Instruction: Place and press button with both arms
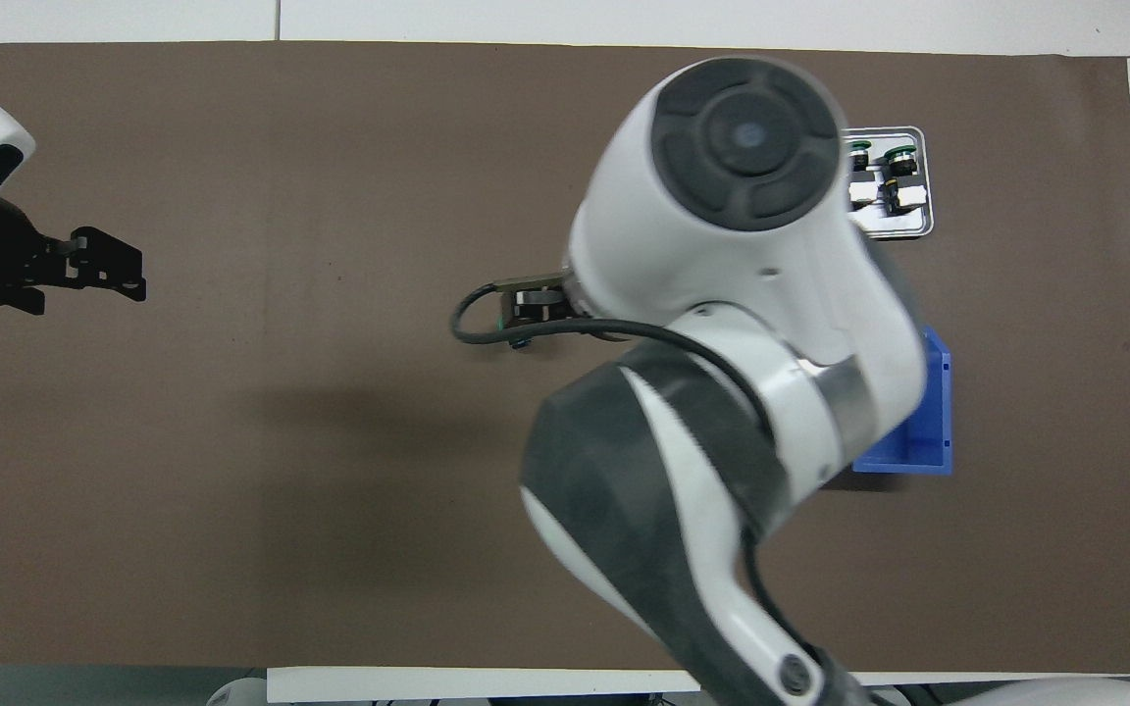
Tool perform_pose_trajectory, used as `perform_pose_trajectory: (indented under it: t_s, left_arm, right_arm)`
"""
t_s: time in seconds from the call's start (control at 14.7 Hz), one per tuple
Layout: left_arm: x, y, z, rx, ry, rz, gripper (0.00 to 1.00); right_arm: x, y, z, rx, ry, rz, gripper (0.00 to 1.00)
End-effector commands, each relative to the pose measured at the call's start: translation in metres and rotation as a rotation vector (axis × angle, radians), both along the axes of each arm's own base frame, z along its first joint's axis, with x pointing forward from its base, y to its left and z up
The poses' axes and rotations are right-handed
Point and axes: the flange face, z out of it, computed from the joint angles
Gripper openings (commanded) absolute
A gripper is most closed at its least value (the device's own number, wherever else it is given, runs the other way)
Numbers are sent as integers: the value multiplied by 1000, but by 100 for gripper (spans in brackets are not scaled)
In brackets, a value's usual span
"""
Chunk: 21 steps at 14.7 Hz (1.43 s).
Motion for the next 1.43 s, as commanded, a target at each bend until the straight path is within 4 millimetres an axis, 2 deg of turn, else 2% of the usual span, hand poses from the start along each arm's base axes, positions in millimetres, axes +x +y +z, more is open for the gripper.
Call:
perform_pose_trajectory:
  t_s: [0.0,0.07,0.2,0.34,0.54,0.61,0.82,1.09,1.36]
  left_arm:
    - [-3,22,35,11,28,-44,99]
    - [-3,24,42,7,27,-51,99]
    - [-4,34,46,11,37,-48,99]
    - [-5,45,46,38,48,-55,99]
    - [-4,47,46,40,39,-62,99]
    - [-4,53,45,39,36,-51,99]
    - [-4,53,45,39,36,-45,100]
    - [-4,52,44,41,36,-38,100]
    - [-6,46,44,38,39,-48,100]
  right_arm:
    - [11,45,-26,7,-88,9,99]
    - [7,60,-49,-7,-97,35,99]
    - [17,69,-87,-79,-154,74,99]
    - [17,79,-121,-65,-174,95,99]
    - [-4,85,-169,-69,-176,133,99]
    - [-7,85,-178,-70,-178,147,99]
    - [-2,76,-192,-84,-194,246,99]
    - [-1,75,-194,-81,-197,248,99]
    - [-8,70,-208,-78,-199,257,99]
